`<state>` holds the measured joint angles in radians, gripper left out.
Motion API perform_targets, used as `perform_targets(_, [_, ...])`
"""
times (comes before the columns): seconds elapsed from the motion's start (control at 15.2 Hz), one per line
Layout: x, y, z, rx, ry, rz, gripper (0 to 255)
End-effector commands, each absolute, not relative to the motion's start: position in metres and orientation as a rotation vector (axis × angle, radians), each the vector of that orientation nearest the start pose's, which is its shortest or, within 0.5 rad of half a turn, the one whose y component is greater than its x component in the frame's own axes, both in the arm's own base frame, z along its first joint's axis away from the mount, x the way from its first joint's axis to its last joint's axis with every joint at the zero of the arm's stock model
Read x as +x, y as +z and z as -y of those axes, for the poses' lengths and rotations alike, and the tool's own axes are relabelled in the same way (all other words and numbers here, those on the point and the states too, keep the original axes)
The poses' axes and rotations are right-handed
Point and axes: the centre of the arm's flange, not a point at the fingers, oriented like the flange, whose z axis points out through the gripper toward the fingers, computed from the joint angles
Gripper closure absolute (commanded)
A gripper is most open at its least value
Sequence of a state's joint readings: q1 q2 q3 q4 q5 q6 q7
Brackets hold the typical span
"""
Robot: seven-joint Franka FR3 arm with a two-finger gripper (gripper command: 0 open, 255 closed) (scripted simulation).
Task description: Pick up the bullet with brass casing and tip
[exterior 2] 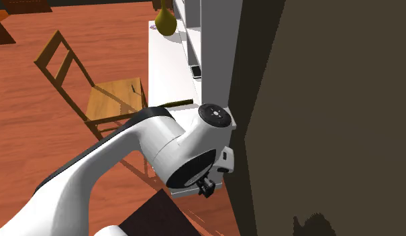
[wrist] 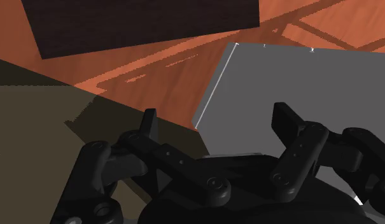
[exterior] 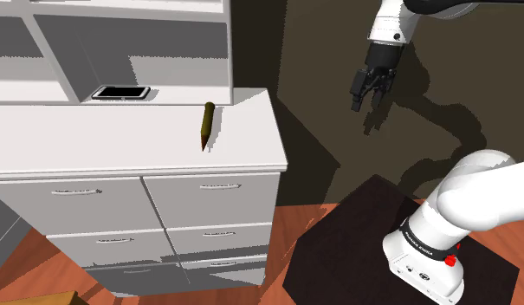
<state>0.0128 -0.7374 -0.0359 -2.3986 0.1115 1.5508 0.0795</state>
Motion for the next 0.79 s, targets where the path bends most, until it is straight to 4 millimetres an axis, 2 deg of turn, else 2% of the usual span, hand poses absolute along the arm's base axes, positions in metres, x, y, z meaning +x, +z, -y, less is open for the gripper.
perform_targets(0.0, [0.314,0.555,-0.002,-3.001,0.173,-0.144,0])
perform_targets(0.73, [0.361,0.571,-0.151,-3.079,0.126,-0.39,0])
